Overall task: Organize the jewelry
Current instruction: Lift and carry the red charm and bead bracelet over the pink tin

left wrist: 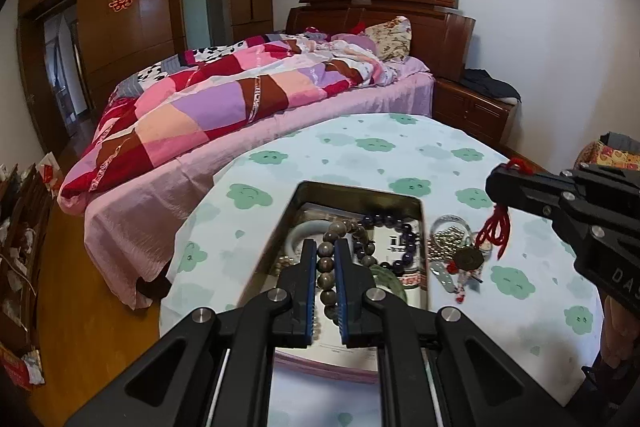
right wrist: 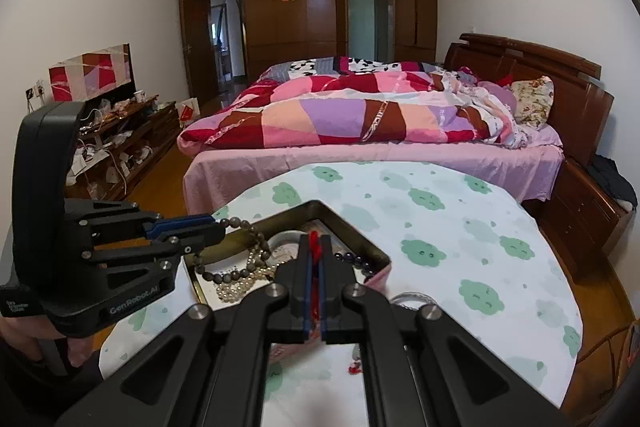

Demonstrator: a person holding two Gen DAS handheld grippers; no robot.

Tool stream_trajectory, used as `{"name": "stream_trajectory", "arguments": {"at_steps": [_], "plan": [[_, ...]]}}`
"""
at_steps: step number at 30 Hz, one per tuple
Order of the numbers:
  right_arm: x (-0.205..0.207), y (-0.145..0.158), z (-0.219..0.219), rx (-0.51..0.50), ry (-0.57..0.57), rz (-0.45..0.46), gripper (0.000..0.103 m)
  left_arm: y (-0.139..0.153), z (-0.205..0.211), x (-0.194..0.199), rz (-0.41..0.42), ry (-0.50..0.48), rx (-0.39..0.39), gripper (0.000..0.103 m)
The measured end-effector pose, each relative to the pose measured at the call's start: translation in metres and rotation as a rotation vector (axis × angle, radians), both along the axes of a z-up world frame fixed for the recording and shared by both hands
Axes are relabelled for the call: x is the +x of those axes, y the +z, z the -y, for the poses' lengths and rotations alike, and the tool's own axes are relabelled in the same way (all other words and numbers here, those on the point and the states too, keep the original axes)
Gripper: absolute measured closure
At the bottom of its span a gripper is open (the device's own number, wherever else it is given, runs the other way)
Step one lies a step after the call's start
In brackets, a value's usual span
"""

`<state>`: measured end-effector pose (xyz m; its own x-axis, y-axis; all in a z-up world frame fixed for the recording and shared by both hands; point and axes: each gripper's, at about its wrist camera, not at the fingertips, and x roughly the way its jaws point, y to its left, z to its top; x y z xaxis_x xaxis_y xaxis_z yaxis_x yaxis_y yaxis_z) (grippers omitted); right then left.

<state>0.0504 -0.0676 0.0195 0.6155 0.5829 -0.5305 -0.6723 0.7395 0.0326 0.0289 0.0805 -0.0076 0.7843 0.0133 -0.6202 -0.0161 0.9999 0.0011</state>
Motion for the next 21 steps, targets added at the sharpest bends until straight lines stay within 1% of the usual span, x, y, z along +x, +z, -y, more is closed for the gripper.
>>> {"name": "stream_trajectory", "arguments": {"at_steps": [7, 15, 21], "plan": [[0.004, -0.006, -0.013, 0.015, 0.042, -0.045, 0.100, -0.010, -0.019, 0.009, -0.025, 0.043, -0.018, 0.095], [0.006, -0.020, -0.034, -0.024, 0.067, -0.070, 0.100, -0.030, -0.024, 0.019, -0.070, 0.049, -0.027, 0.095], [0.007, -0.038, -0.044, -0.057, 0.086, -0.106, 0.100, -0.037, -0.026, 0.021, -0.088, 0.056, -0.018, 0.095]]}}
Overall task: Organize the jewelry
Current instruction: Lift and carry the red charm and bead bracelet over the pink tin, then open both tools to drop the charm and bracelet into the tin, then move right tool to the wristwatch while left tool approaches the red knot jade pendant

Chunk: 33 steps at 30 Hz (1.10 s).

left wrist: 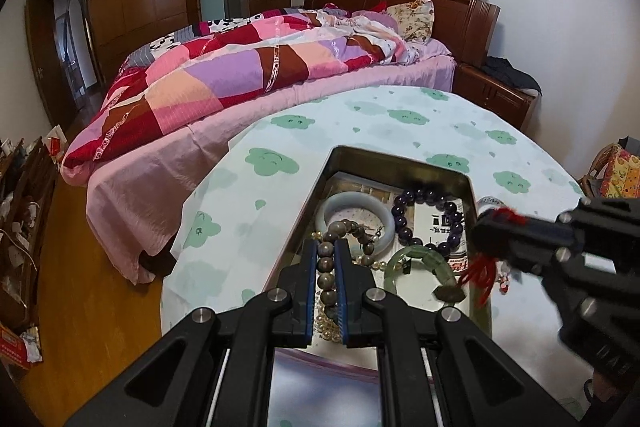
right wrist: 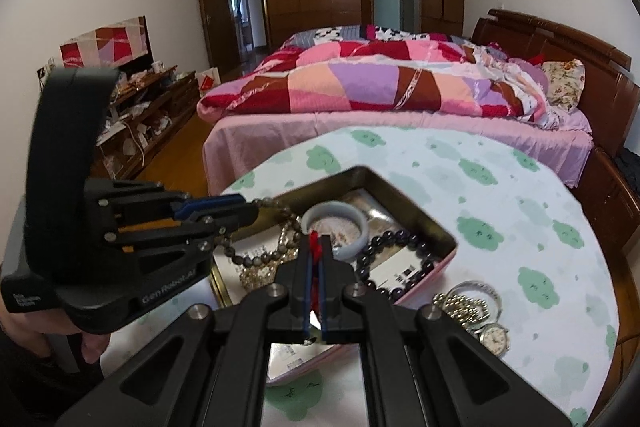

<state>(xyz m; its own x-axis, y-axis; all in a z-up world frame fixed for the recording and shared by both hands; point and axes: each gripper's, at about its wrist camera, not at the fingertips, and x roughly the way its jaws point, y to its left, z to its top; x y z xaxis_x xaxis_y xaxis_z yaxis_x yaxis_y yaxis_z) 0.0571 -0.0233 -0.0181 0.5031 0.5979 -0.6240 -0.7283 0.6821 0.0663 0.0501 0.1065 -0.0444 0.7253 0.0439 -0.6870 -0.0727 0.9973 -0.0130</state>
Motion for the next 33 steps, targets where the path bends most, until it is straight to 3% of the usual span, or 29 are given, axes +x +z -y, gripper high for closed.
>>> {"name": "stream_trajectory", "arguments": {"at_steps": [13, 15, 16, 17, 18, 19, 21, 33], "plan": [[0.001, -0.025, -0.002, -0.031, -0.004, -0.052, 0.098, -0.005, 0.003, 0.002, -0.022, 0.004, 0.020, 0.094], [0.003, -0.028, -0.002, -0.037, -0.017, -0.055, 0.088, -0.006, 0.004, 0.003, -0.025, 0.009, 0.023, 0.093], [0.004, -0.029, -0.001, -0.045, -0.024, -0.058, 0.076, -0.006, 0.004, 0.003, -0.028, 0.013, 0.027, 0.088], [0.005, -0.031, -0.001, -0.045, -0.028, -0.061, 0.056, -0.006, 0.005, 0.003, -0.029, 0.016, 0.031, 0.077], [0.005, -0.031, 0.001, -0.037, -0.036, -0.059, 0.047, -0.006, 0.006, 0.003, -0.028, 0.024, 0.038, 0.067], [0.005, -0.031, 0.004, -0.030, -0.044, -0.052, 0.041, -0.005, 0.006, 0.002, -0.021, 0.035, 0.046, 0.045], [0.005, -0.031, 0.007, -0.028, -0.061, -0.046, 0.041, -0.002, 0.006, -0.002, 0.010, 0.049, 0.051, 0.031], [0.018, -0.033, 0.075, 0.001, -0.226, -0.058, 0.036, -0.007, 0.016, 0.000, -0.012, 0.070, 0.063, 0.031]]}}
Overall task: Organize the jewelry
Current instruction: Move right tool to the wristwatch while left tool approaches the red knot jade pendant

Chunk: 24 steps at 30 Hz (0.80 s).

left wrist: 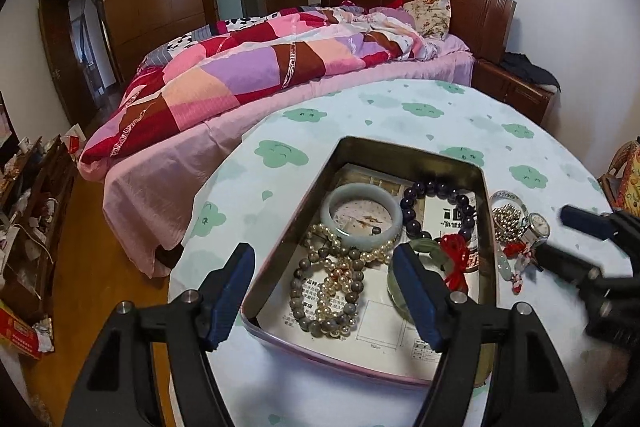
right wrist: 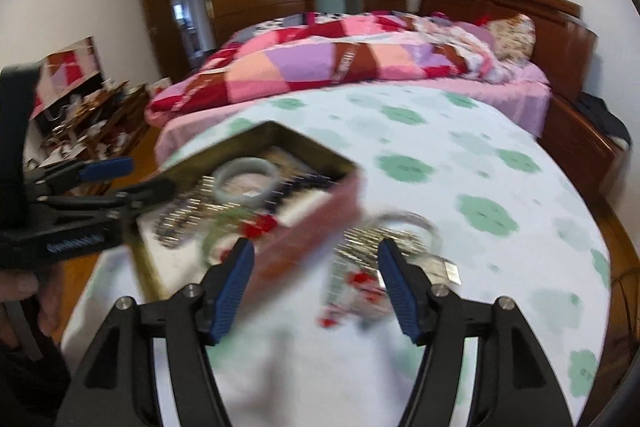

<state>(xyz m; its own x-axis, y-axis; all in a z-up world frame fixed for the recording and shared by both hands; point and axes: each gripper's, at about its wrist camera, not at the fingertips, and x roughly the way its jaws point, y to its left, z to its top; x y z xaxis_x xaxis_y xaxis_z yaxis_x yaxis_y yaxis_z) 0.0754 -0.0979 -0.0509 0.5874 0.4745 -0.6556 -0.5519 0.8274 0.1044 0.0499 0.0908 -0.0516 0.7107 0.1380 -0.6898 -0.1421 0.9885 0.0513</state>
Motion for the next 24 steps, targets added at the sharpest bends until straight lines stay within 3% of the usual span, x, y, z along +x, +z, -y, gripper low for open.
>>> {"name": "stream_trajectory", "arguments": {"at_steps": [7, 17, 24], "plan": [[0.025, -0.021, 0.048, -0.043, -0.155, -0.077, 0.036, -0.007, 0.004, 0.002, -0.016, 0.021, 0.012, 0.031], [0.044, -0.031, 0.038, -0.128, -0.119, -0.107, 0.036, -0.010, 0.013, 0.002, -0.023, 0.010, 0.013, 0.031], [0.053, -0.044, 0.032, -0.124, -0.068, -0.172, 0.041, -0.010, 0.015, 0.001, -0.018, 0.009, 0.011, 0.031]]}}
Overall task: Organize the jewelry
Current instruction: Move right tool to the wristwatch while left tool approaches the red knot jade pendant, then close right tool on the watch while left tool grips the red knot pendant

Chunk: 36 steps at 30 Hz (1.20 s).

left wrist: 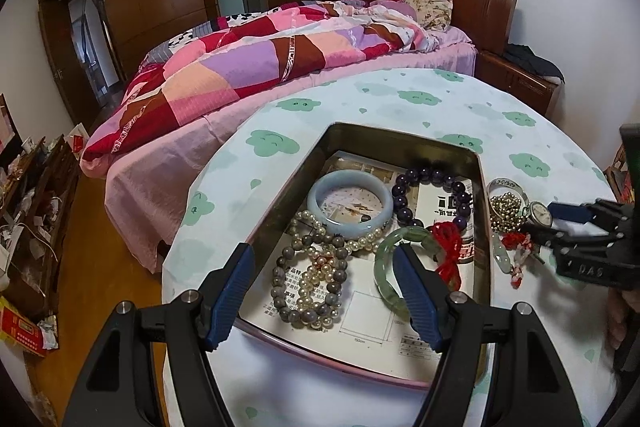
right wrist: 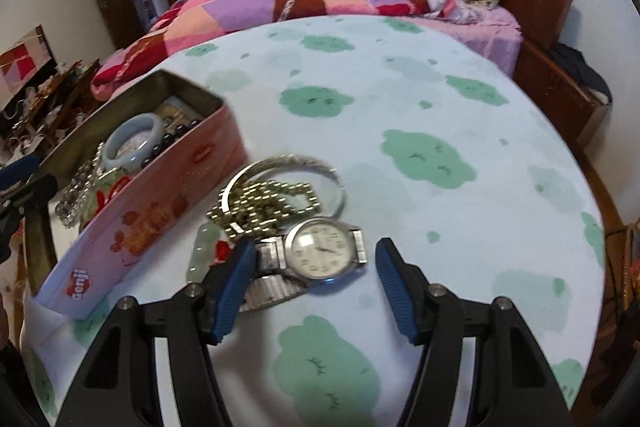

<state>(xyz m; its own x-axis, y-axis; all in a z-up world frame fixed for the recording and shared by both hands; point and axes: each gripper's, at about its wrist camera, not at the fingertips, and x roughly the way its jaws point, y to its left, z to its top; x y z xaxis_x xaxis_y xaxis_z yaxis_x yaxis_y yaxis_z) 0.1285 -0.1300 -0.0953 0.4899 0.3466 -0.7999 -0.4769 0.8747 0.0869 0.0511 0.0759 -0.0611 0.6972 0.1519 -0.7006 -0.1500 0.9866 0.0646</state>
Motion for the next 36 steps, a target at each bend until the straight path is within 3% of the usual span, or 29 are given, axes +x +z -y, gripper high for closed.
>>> {"name": "stream_trajectory", "arguments": {"at_steps": [1, 2, 3, 12, 17, 28, 30, 32, 36], "plan": [[-0.001, 0.000, -0.001, -0.005, 0.005, 0.007, 0.044, 0.001, 0.000, 0.000, 0.002, 0.001, -0.002, 0.031], [-0.003, 0.001, -0.001, -0.005, 0.008, 0.008, 0.056, 0.002, 0.000, -0.001, 0.005, -0.001, -0.005, 0.031], [-0.004, 0.001, 0.000, 0.009, 0.016, 0.002, 0.057, 0.004, 0.001, -0.002, 0.010, -0.004, -0.008, 0.031], [-0.017, 0.011, 0.027, 0.054, -0.061, 0.036, 0.058, 0.017, 0.020, -0.010, 0.043, -0.079, -0.021, 0.031], [-0.027, 0.014, 0.057, 0.023, -0.155, 0.077, 0.058, 0.022, 0.044, -0.011, 0.054, -0.158, -0.035, 0.031], [-0.027, 0.009, 0.071, 0.016, -0.206, 0.103, 0.057, 0.006, 0.135, 0.004, 0.020, -0.391, 0.056, 0.031], [-0.027, 0.009, 0.073, 0.023, -0.209, 0.103, 0.057, 0.000, 0.142, 0.012, 0.002, -0.397, 0.047, 0.036], [-0.026, 0.007, 0.074, 0.022, -0.211, 0.090, 0.057, -0.007, 0.147, 0.020, -0.027, -0.399, 0.057, 0.054], [-0.025, 0.007, 0.074, 0.017, -0.210, 0.090, 0.058, -0.023, 0.150, 0.035, -0.078, -0.382, 0.049, 0.062]]}}
